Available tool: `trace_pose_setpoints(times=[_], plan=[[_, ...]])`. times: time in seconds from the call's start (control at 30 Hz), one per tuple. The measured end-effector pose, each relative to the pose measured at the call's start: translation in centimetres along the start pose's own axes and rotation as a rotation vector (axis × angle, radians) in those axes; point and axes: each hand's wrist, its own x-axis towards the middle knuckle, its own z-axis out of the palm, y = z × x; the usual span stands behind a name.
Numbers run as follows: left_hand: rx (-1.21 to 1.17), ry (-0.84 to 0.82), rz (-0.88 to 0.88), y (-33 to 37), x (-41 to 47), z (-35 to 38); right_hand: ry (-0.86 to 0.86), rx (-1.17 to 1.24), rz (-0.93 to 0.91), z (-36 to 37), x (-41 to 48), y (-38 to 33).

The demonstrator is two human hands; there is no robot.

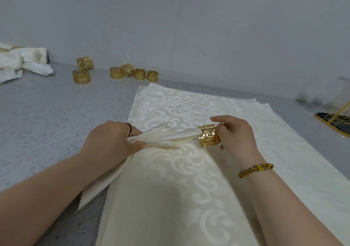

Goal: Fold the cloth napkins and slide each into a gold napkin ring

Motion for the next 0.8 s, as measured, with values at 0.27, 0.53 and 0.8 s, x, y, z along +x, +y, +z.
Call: trace_pose_setpoints(times=[0.27, 0.53, 0.8], plan=[[-0.004, 0.012, -0.002, 0.0, 0.1, -0.1, -0.221, -0.070, 0.081, -0.4, 0.2, 0.7], [0.009, -0.021, 0.015, 0.3, -0.3, -0.4, -0.471, -0.088, -0.066, -0.9, -0.5, -0.1], [-0.013, -0.093, 0.061, 2.1, -2.5, -0.6, -0.372, 0.114, 0.092, -1.5, -0.4, -0.3]])
